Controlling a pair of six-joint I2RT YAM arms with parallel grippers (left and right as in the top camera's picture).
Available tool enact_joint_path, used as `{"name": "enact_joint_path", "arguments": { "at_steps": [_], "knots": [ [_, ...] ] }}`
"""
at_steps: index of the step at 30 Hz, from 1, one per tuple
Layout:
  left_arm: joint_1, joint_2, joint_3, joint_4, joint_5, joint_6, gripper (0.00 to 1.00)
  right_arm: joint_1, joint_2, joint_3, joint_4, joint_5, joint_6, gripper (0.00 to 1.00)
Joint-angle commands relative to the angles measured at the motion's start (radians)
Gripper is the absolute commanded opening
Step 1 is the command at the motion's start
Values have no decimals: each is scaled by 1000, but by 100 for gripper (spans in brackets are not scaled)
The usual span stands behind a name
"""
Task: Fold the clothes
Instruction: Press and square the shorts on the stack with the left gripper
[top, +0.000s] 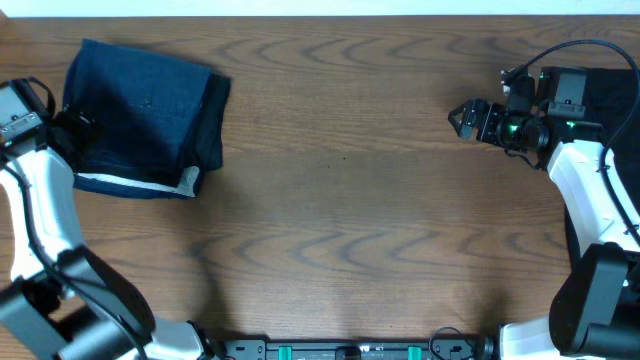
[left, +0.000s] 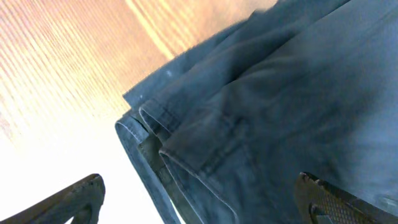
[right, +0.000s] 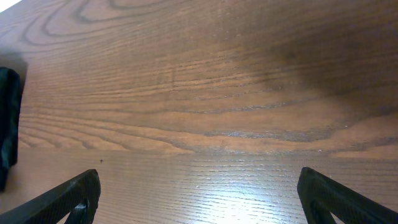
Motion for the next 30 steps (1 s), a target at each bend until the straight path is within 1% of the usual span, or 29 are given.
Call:
{"name": "enact_joint_path", "arguments": {
  "at_steps": [1, 2, 3, 4, 8, 10, 15, 21, 30],
  "knots": [
    [3, -99, 17, -14, 64, -10, 94, -4, 6, 5, -1, 3, 0, 99],
    [3, -111, 17, -20, 106, -9, 73, -4, 6, 5, -1, 3, 0, 99],
    [3, -120, 17, -25, 155, -10, 19, -4, 6, 5, -1, 3, 0, 99],
    [3, -125, 17, -30, 217, -10, 6, -4, 6, 5, -1, 3, 0, 98],
    [-14, -108, 16, -72, 446, -7, 6, -4, 6, 5, -1, 3, 0, 99],
    [-37, -89, 16, -96, 505, 13, 6, -4, 6, 5, -1, 3, 0, 99],
    [-106, -29, 14, -136, 515, 61, 6, -4, 6, 5, -1, 3, 0, 99],
    [-174, 65, 14, -153, 514, 64, 6, -4, 6, 5, -1, 3, 0, 99],
    [-180, 220, 13, -153, 514, 63, 6, -4, 6, 5, -1, 3, 0, 99]
  ]
}}
